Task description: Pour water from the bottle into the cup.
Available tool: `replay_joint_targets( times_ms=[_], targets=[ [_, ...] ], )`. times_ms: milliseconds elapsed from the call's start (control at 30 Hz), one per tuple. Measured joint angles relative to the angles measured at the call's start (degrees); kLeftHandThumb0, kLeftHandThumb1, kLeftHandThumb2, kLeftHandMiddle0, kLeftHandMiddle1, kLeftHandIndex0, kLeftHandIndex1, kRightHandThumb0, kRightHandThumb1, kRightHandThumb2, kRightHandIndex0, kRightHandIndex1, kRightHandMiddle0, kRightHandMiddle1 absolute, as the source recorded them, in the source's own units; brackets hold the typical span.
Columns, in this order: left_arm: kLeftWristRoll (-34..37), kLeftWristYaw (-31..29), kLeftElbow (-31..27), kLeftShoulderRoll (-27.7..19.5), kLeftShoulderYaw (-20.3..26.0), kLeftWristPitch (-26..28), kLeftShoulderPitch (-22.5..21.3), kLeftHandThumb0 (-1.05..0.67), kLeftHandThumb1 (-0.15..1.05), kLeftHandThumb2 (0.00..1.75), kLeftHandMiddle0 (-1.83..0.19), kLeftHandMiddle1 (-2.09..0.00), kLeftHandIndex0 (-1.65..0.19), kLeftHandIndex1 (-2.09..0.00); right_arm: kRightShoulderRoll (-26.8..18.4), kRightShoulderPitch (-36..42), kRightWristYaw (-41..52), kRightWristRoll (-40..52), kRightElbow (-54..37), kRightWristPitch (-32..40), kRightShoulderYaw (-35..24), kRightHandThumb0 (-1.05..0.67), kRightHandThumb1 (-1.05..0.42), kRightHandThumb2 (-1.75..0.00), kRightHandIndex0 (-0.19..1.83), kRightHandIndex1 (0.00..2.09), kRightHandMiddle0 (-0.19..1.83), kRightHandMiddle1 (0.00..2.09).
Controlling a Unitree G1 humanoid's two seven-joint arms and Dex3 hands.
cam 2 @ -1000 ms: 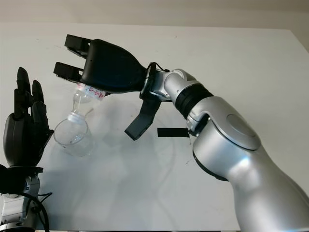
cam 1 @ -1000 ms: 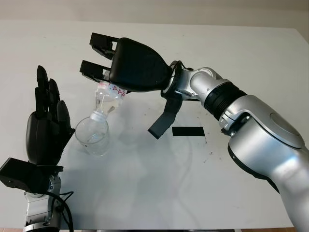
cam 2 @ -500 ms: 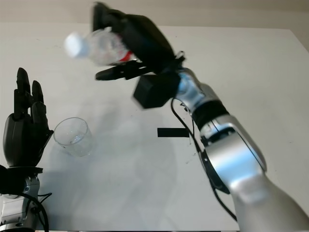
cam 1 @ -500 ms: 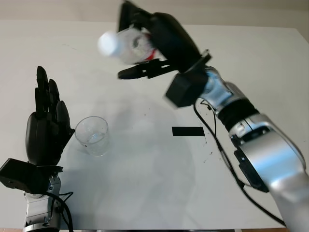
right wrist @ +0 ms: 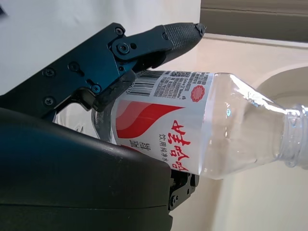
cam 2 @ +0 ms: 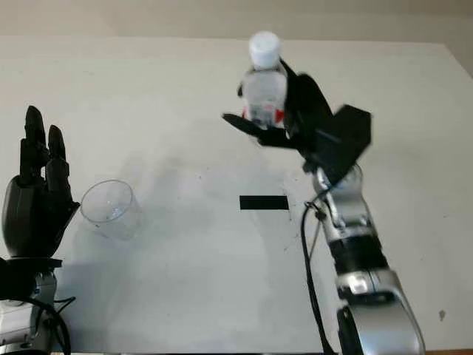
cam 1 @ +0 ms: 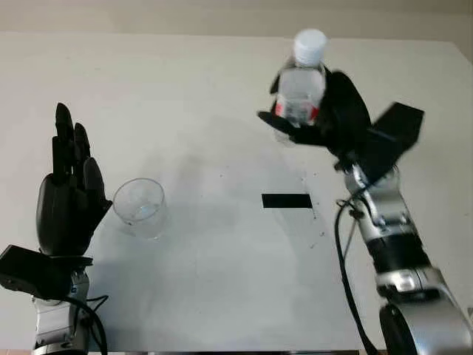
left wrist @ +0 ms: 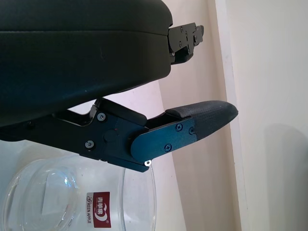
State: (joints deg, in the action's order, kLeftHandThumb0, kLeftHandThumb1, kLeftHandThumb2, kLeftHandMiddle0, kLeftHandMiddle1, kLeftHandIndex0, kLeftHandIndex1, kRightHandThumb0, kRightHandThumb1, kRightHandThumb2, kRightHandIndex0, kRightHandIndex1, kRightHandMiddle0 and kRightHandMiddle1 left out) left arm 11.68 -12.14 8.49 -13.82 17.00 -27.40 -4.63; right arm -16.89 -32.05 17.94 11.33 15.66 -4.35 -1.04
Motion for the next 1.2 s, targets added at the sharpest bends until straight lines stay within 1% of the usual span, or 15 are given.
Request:
replay_joint_targets(
  times_ms=[67,200,367,600,867,1200],
  targets=[
    [0.02,-0.16,0.08,0.0,-0.01,-0.01,-0.05,-0.66,1.05,0.75,0.19,0.0,0.19,0.0,-0.3,2.54,-0.06,-0.11,-2.97,1.65,-0.75,-0.4,-1.05,-0.44,1.06,2.09,0.74,2.09],
    [0.12,-0.43,0.51,-0.05,0.01,-0.02,-0.21,-0.65,1.05,0.75,0.19,0.0,0.19,0.0,-0.32,5.89,1.36,2.34,-6.63,5.48,-2.61,-0.41,-1.05,-0.46,1.04,2.09,0.75,2.09],
    [0.47,-0.64,1.08,-0.12,0.03,-0.24,-0.38,-0.64,1.05,0.76,0.19,0.0,0.19,0.0,1.01,8.94,1.77,4.07,-9.64,9.39,-3.51,-0.42,-1.05,-0.48,0.96,2.09,0.66,2.09],
    [0.43,-0.57,1.27,-0.18,0.03,-0.97,-0.38,-0.64,1.05,0.78,0.19,0.0,0.19,0.0,2.71,10.32,0.49,3.52,-11.27,13.78,-3.05,-0.45,-1.05,-0.46,1.0,2.09,0.64,2.09],
    [0.48,-0.61,1.27,-0.21,0.04,-0.97,-0.37,-0.65,1.05,0.77,0.19,0.0,0.19,0.0,4.76,10.96,0.02,2.39,-11.26,14.61,-1.88,-0.46,-1.05,-0.47,1.04,2.09,0.64,2.09],
    [1.24,-1.2,1.37,-0.26,0.2,-1.23,-0.38,-0.64,1.05,0.77,0.19,0.0,0.19,0.0,5.85,11.39,0.0,1.53,-10.93,15.04,-1.28,-0.47,-1.05,-0.48,1.03,2.09,0.65,2.09]
  ],
)
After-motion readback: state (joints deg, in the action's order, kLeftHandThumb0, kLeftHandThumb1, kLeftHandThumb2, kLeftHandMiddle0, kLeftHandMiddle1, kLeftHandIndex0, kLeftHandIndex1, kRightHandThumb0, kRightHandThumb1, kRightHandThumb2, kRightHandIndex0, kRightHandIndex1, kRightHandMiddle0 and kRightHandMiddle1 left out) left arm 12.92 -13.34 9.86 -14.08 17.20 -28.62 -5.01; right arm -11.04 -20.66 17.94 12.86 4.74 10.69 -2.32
